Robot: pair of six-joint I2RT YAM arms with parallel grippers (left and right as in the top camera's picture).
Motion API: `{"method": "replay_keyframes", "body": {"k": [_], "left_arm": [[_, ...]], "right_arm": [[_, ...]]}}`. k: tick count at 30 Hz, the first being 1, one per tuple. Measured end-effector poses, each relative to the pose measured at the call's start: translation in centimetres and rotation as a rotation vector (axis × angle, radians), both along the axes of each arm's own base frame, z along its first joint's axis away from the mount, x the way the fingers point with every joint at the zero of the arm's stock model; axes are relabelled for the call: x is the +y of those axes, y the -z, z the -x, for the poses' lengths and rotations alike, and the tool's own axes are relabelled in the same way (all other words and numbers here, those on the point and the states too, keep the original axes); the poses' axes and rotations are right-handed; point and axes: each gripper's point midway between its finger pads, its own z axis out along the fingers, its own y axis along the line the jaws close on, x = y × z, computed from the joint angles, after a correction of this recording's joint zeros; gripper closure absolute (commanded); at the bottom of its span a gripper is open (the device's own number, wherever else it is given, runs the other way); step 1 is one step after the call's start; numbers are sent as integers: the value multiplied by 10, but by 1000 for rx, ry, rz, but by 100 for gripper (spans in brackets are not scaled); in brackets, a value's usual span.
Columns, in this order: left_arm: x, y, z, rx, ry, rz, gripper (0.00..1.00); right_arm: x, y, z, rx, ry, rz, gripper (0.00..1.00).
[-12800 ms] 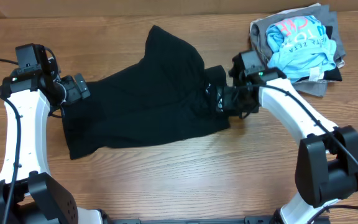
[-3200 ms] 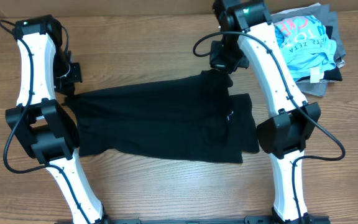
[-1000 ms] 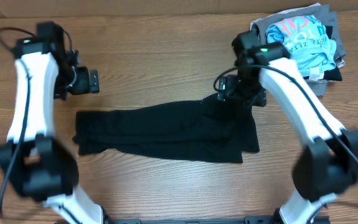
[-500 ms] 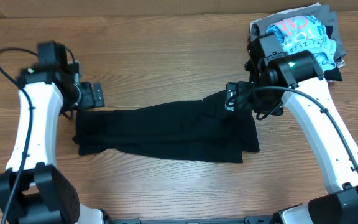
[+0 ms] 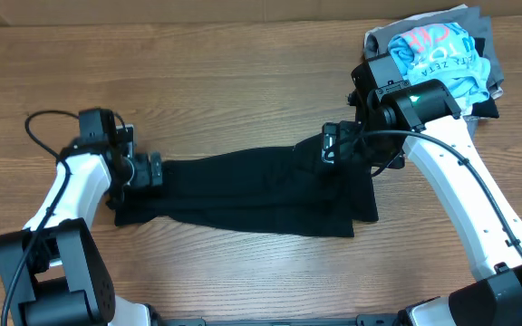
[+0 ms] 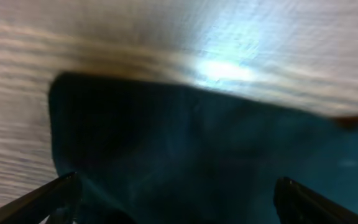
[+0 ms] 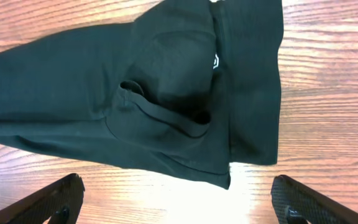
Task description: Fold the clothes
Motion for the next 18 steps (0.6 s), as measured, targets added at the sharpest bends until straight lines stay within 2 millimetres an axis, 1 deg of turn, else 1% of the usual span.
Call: {"method": "replay_keyframes", "body": {"k": [5, 8, 10, 11, 12, 14, 15, 16, 18], "left_arm": [[3, 19, 11, 0, -11, -3, 0], [6, 22, 9, -28, -15, -25, 1], [8, 24, 7, -55, -18, -40, 6], [9, 24, 5, -70, -20, -45, 11], [9, 25, 5, -86, -22, -49, 22], [10, 25, 3, -113, -28, -56, 50], [9, 26, 3, -123, -26, -54, 66], [9, 26, 2, -128, -30, -52, 76], [8, 26, 3, -135, -27, -46, 90]], "right_arm": [[0, 0, -1, -3, 3, -1, 0], [0, 0, -1, -3, 3, -2, 0], [0, 0, -1, -3, 3, -2, 0], [0, 0, -1, -4, 3, -2, 0], [0, 0, -2, -5, 4, -2, 0], [1, 0, -3, -11, 6, -4, 0], [1, 0, -3, -11, 7, -5, 1], [1, 0, -3, -11, 8, -5, 1], [1, -1, -4, -15, 11, -6, 4]]}}
